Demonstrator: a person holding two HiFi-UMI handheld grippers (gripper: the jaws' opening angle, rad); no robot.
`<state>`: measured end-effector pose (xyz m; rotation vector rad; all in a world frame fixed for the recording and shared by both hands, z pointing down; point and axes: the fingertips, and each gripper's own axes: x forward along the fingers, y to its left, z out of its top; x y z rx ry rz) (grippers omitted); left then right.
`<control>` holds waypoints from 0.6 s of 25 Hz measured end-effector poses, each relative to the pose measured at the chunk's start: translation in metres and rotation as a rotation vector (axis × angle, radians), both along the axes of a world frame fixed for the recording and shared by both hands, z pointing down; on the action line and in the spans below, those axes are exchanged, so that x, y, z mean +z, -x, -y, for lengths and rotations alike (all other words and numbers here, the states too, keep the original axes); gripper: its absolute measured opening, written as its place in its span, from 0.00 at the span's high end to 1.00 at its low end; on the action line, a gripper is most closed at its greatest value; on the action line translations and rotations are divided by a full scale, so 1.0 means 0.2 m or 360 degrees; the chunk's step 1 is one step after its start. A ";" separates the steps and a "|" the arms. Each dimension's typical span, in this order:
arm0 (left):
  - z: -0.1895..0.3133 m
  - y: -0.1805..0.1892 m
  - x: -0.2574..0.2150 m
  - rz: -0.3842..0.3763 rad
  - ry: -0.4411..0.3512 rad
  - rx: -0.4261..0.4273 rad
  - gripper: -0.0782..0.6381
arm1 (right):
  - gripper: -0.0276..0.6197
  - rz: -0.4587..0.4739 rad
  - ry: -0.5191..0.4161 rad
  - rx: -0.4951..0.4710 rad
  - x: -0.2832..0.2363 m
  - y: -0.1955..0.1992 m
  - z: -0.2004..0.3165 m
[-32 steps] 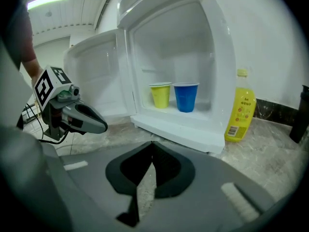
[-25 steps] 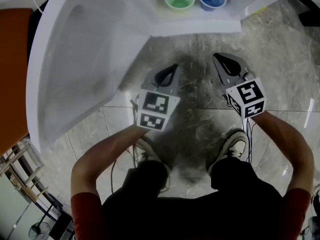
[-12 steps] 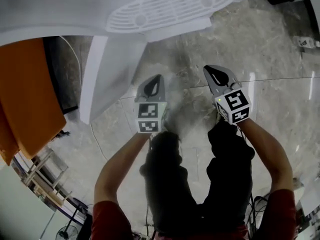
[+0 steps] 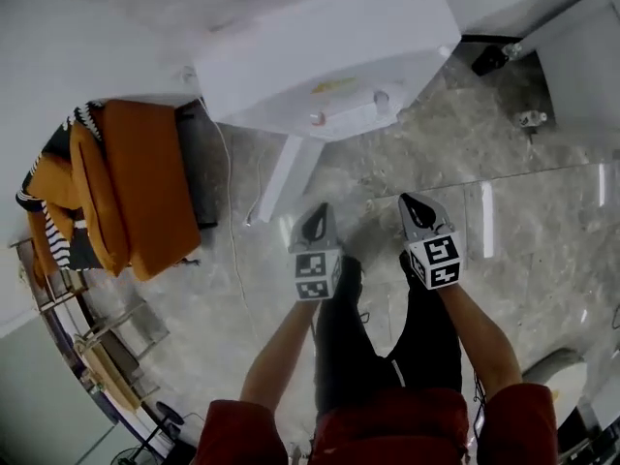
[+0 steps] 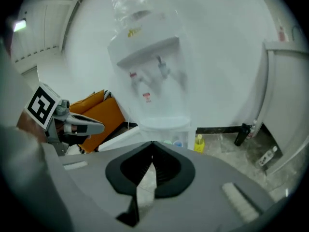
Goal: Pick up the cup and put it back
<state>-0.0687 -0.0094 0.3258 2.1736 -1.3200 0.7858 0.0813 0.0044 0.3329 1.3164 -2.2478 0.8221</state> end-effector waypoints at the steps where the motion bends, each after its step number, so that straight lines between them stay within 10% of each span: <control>1: -0.03 0.00 -0.15 -0.0010 0.0013 0.0003 0.89 | 0.95 -0.0023 0.0001 -0.0009 -0.16 -0.01 -0.02; 15: -0.13 0.11 -1.62 -0.0102 -0.0028 -0.0031 0.89 | 0.95 0.0009 -0.0199 0.0046 -1.82 -0.03 0.01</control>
